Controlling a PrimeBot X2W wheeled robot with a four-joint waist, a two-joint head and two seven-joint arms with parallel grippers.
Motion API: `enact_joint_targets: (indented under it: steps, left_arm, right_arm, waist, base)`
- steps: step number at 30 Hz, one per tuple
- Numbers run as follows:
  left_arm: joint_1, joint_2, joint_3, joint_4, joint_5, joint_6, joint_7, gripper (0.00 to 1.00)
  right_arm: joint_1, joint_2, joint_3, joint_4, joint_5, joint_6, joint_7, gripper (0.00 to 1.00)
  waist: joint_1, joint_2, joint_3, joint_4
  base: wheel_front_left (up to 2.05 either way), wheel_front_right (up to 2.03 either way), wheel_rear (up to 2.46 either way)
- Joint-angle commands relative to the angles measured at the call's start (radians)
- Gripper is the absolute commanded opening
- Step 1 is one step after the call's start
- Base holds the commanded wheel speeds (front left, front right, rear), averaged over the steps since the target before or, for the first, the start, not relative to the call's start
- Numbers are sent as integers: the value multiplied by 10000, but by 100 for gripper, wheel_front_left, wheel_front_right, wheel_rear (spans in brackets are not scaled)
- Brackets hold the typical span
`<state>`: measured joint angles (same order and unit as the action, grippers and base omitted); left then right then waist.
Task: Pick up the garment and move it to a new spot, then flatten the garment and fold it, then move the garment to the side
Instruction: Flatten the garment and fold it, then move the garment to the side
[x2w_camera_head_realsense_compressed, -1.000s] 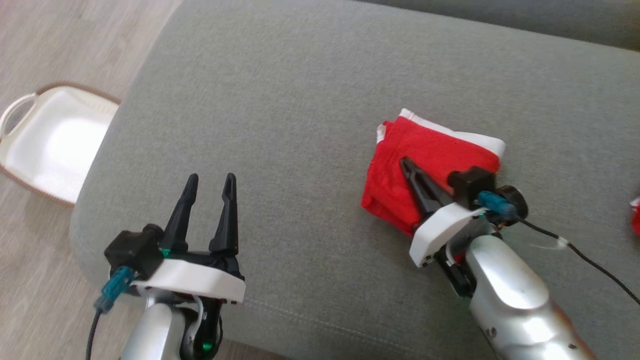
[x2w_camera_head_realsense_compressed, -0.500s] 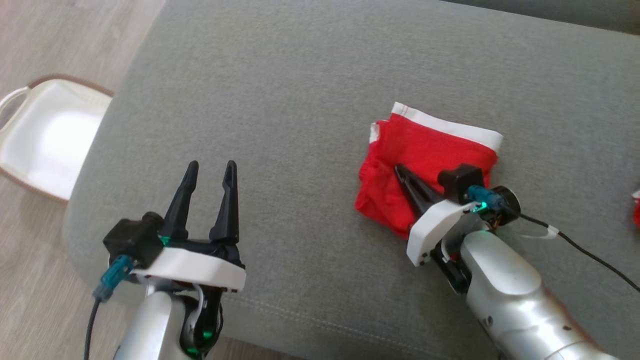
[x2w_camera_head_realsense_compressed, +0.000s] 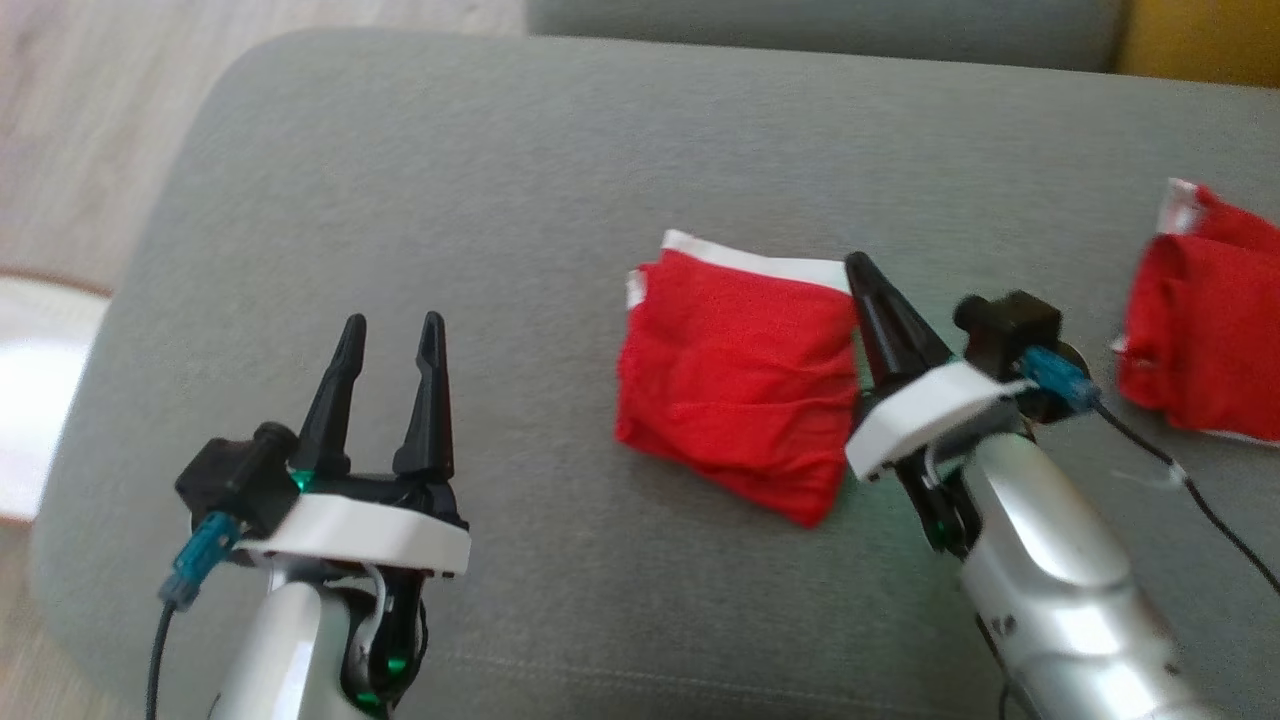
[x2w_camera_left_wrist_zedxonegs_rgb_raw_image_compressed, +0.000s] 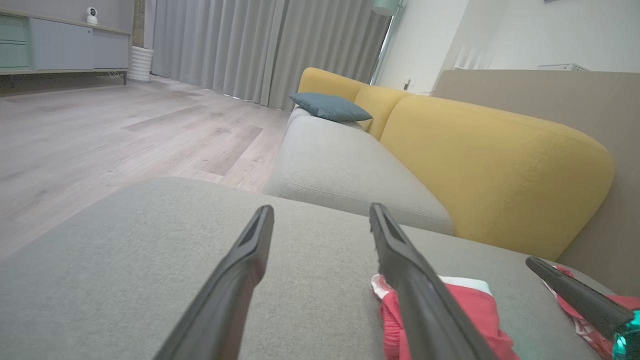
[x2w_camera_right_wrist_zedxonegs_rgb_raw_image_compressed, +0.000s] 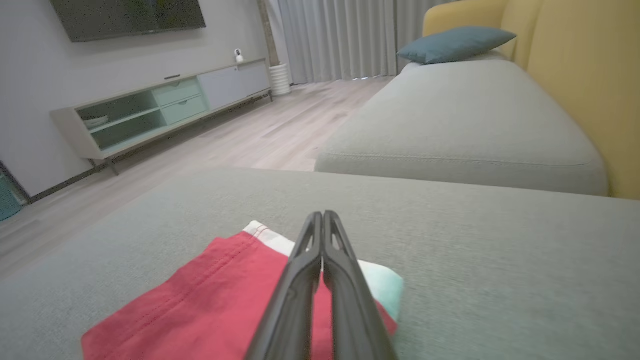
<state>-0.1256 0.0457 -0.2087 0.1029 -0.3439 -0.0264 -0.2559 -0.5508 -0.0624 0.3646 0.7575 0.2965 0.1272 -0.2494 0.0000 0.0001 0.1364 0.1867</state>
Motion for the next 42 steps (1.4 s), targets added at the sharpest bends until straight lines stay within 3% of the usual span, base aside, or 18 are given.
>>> enact_joint_targets:
  steps: [1,4,5,6,7,19,30,38,42]
  left_arm:
    - [-194,45,413,-395,58,41,-59,100]
    - [-126,45,430,-425,75,51,-59,100]
    - [-90,45,457,-433,88,61,-59,100]
    - [-55,45,482,-439,99,69,-59,100]
    - [-23,45,500,-441,113,73,-59,100]
    - [443,45,474,-61,436,-13,-59,100]
    - [531,45,474,9,314,15,-59,100]
    - [369,45,264,121,317,-75,-59,100]
    - [219,45,152,202,297,-98,-59,100]
  right_arm:
    - [395,122,-230,-731,-236,35,-120,0]
    - [722,122,-537,-1072,-351,35,-121,0]
    - [866,122,-703,-1257,-476,35,-121,27]
    - [1017,122,-829,-1452,-615,35,-121,87]
    - [1181,122,-942,-1637,-744,35,-122,100]
    - [3076,122,-2011,-3183,-1516,35,-50,100]
    - [3561,122,-2241,-3250,-1463,35,456,100]
    - [3017,122,-1325,-2666,-164,35,1310,100]
    - [2563,122,-782,-2097,1091,35,1652,100]
  waist:
    - [0,-1,-288,-585]
    - [0,-1,-375,-819]
    - [0,-1,-408,-932]
    - [0,-1,-435,-1029]
    - [0,-1,-457,-1112]
    - [0,-1,-766,-1627]
    - [0,-1,-722,-1559]
    - [0,-1,-273,-1130]
    - [0,-1,-33,-763]
  base:
    - [0,0,0]
    - [0,0,0]
    - [0,0,0]
    - [0,0,0]
    - [0,0,0]
    - [0,0,0]
    - [0,0,0]
    - [0,0,0]
    - [0,0,0]
